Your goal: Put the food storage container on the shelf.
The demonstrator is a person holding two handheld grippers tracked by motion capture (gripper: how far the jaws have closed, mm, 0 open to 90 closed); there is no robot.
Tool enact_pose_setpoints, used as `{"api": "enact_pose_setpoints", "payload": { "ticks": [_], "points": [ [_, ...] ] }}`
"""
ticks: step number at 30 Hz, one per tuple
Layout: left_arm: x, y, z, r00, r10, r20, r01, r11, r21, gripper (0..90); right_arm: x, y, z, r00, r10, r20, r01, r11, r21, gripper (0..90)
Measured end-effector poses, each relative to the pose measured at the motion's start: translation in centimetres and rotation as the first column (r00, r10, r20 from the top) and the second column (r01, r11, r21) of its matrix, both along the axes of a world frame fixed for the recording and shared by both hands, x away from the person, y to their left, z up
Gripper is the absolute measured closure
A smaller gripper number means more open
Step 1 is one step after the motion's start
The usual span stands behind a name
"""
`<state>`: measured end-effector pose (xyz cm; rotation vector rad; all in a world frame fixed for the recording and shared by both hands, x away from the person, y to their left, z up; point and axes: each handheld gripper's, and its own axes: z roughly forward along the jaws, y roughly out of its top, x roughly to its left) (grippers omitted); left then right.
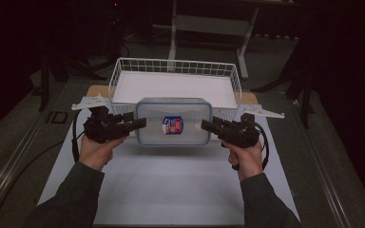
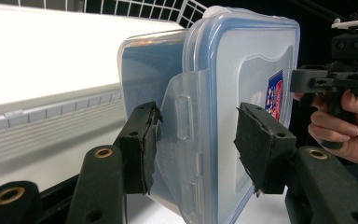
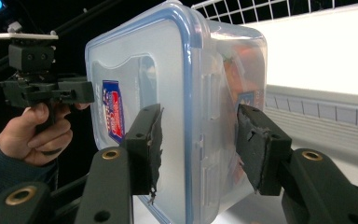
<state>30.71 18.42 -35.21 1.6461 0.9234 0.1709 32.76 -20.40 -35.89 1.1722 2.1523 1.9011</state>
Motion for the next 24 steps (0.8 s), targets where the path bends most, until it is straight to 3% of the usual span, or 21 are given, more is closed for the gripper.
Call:
{"api": "enact_pose_setpoints", "payload": {
  "ticks": [14, 24],
  "points": [
    [1.7, 0.2, 1.6, 0.9992, 0.012, 0.038, -0.011, 0.9997, -0.022, 49.2, 1.9, 0.3, 2.1, 0.9989, -0.014, 0.046, 0.013, 1.0, 0.016, 51.8],
    [3.3, 0.3, 3.5, 0.9961, 0.012, 0.088, -0.012, 0.9999, -0.004, 49.2, 3.3, 0.3, 3.0, 0.9987, -0.015, 0.049, 0.014, 0.999, 0.037, 51.8]
  ]
}}
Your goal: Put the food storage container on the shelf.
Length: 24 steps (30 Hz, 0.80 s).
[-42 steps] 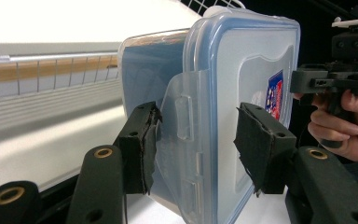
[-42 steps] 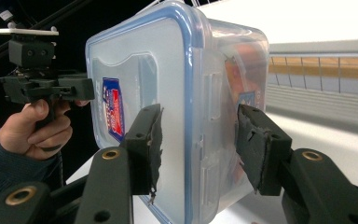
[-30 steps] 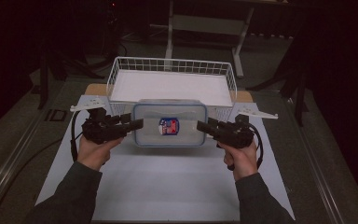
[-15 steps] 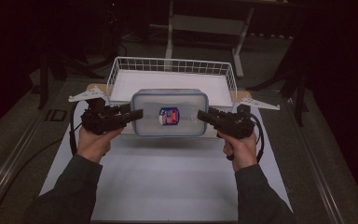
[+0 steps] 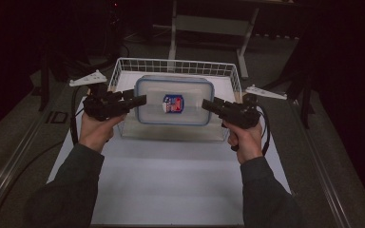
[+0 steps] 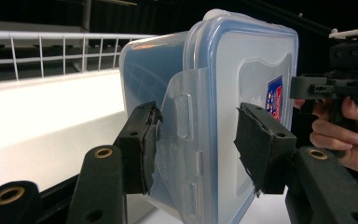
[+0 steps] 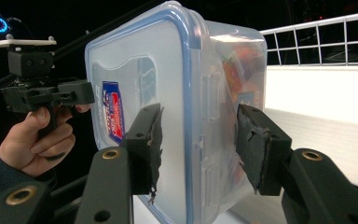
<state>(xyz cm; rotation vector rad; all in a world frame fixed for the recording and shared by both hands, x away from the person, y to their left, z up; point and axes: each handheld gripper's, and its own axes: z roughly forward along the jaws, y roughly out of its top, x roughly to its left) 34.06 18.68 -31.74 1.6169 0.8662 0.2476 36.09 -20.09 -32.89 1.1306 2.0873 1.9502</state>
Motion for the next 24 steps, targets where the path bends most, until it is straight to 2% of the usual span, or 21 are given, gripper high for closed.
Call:
{"api": "enact_pose_setpoints", "payload": {
  "ticks": [4, 12, 24],
  "points": [
    [0.6, -0.1, 0.8, 0.9999, 0.002, 0.014, -0.002, 1.0, 0.002, 49.2, 0.5, -0.1, 0.3, 1.0, -0.002, 0.005, 0.002, 1.0, 0.013, 51.8],
    [1.7, 0.0, 1.3, 0.9997, -0.001, 0.023, 0.001, 1.0, -0.007, 49.2, 1.2, -0.1, 0.9, 0.9999, -0.007, 0.015, 0.006, 1.0, 0.01, 51.8],
    [3.4, 0.6, 1.1, 0.9991, 0.028, 0.031, -0.026, 0.9983, -0.051, 49.2, 3.3, 0.6, 0.9, 0.9999, -0.005, 0.011, 0.005, 1.0, 0.018, 51.8]
  ]
}}
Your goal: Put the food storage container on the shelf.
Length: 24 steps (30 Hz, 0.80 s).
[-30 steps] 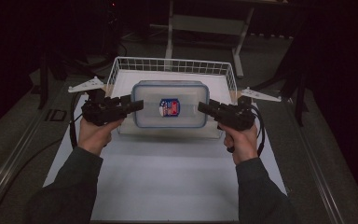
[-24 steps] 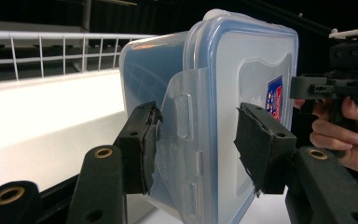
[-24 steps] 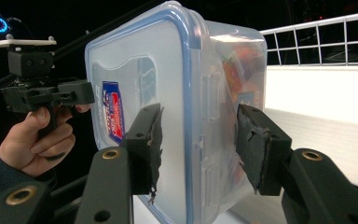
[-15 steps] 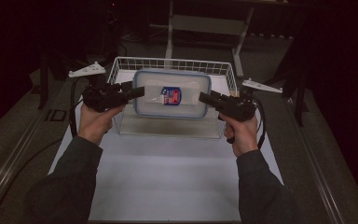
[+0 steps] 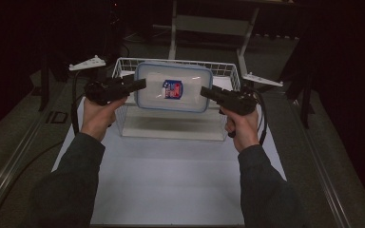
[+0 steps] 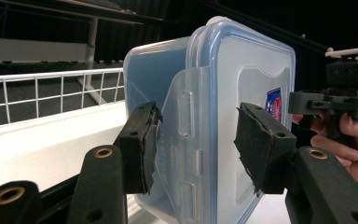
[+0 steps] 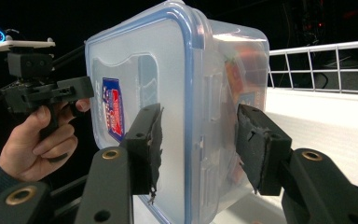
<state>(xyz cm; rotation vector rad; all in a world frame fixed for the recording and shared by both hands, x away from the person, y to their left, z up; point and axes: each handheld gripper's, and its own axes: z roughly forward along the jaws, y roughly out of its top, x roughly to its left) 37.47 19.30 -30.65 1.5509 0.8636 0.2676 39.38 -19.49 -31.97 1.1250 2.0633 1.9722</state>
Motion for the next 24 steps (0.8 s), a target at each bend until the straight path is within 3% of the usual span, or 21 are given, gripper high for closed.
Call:
{"api": "enact_pose_setpoints", "payload": {
  "ticks": [12, 16, 20, 24],
  "points": [
    [1.5, 0.0, -1.0, 0.9996, 0.008, -0.028, -0.008, 0.9996, -0.028, 49.1, 1.6, 0.1, 0.3, 1.0, -0.002, 0.009, 0.003, 1.0, -0.028, 51.7],
    [2.0, -0.2, -1.5, 0.9992, 0.012, -0.039, -0.013, 0.9996, -0.026, 49.1, 2.0, 0.0, 0.1, 0.9998, -0.019, -0.003, 0.018, 1.0, -0.022, 51.7],
    [2.5, -0.6, -2.0, 0.9981, 0.035, -0.051, -0.035, 0.9994, 0.003, 48.9, 2.3, -0.1, -0.2, 0.9991, -0.04, -0.012, 0.039, 0.999, -0.032, 51.7],
    [2.7, -0.5, -2.0, 0.9977, 0.046, -0.05, -0.047, 0.9989, -0.008, 48.9, 2.5, 0.1, -0.3, 0.9989, -0.043, -0.015, 0.043, 0.998, -0.041, 51.6]
  ]
}}
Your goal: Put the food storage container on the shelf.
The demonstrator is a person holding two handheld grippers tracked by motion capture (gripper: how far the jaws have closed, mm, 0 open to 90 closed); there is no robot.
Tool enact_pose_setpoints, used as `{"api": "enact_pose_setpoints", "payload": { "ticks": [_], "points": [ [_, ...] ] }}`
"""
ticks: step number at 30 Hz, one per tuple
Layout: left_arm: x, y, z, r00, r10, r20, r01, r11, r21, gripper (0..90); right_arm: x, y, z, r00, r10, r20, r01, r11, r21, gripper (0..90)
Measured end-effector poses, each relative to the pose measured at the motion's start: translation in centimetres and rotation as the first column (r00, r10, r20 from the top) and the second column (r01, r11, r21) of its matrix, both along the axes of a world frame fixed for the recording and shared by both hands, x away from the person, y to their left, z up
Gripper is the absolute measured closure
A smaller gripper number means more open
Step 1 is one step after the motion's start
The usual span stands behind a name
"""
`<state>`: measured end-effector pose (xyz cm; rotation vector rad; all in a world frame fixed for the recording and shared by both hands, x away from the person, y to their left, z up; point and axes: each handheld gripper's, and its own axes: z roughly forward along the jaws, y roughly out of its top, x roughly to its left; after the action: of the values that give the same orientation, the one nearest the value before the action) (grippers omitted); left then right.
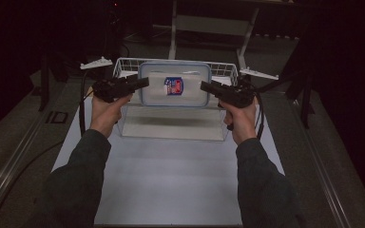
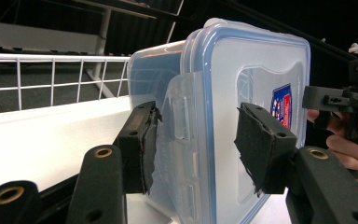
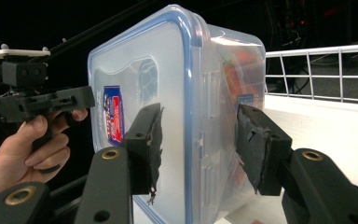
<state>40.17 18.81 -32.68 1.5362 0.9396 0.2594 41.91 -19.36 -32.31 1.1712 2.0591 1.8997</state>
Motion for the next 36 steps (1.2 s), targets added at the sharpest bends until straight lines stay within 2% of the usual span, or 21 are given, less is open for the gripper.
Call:
{"api": "enact_pose_setpoints", "payload": {
  "ticks": [6, 20, 30, 31, 35, 36],
  "points": [
    [0.1, 0.1, 0.0, 0.9998, 0.02, -0.005, -0.02, 0.9998, -0.011, 48.9, 0.3, 0.2, -0.5, 0.9997, 0.003, -0.026, -0.003, 1.0, 0.001, 51.3],
    [0.3, -0.2, 0.1, 0.999, 0.041, -0.017, -0.041, 0.999, -0.015, 48.3, 0.4, 0.3, -0.5, 0.9995, -0.019, -0.026, 0.019, 1.0, -0.014, 50.0],
    [0.2, -0.4, 0.1, 0.9984, 0.057, -0.001, -0.057, 0.9982, 0.016, 46.8, 0.6, 0.4, -0.7, 0.9988, -0.042, -0.025, 0.042, 0.999, -0.007, 49.3],
    [0.3, -0.5, -0.1, 0.9979, 0.064, -0.006, -0.064, 0.9973, 0.037, 46.1, 0.7, 0.5, -0.8, 0.998, -0.056, -0.031, 0.055, 0.998, -0.022, 49.4],
    [0.3, -0.6, -0.3, 0.9972, 0.073, -0.012, -0.073, 0.9957, 0.057, 44.4, 0.8, 0.7, -1.0, 0.9971, -0.063, -0.042, 0.06, 0.997, -0.057, 48.7],
    [0.4, -0.6, -0.3, 0.9961, 0.087, -0.013, -0.086, 0.9937, 0.072, 44.4, 1.0, 1.1, -1.4, 0.9964, -0.069, -0.049, 0.065, 0.994, -0.092, 47.0]
  ]
}}
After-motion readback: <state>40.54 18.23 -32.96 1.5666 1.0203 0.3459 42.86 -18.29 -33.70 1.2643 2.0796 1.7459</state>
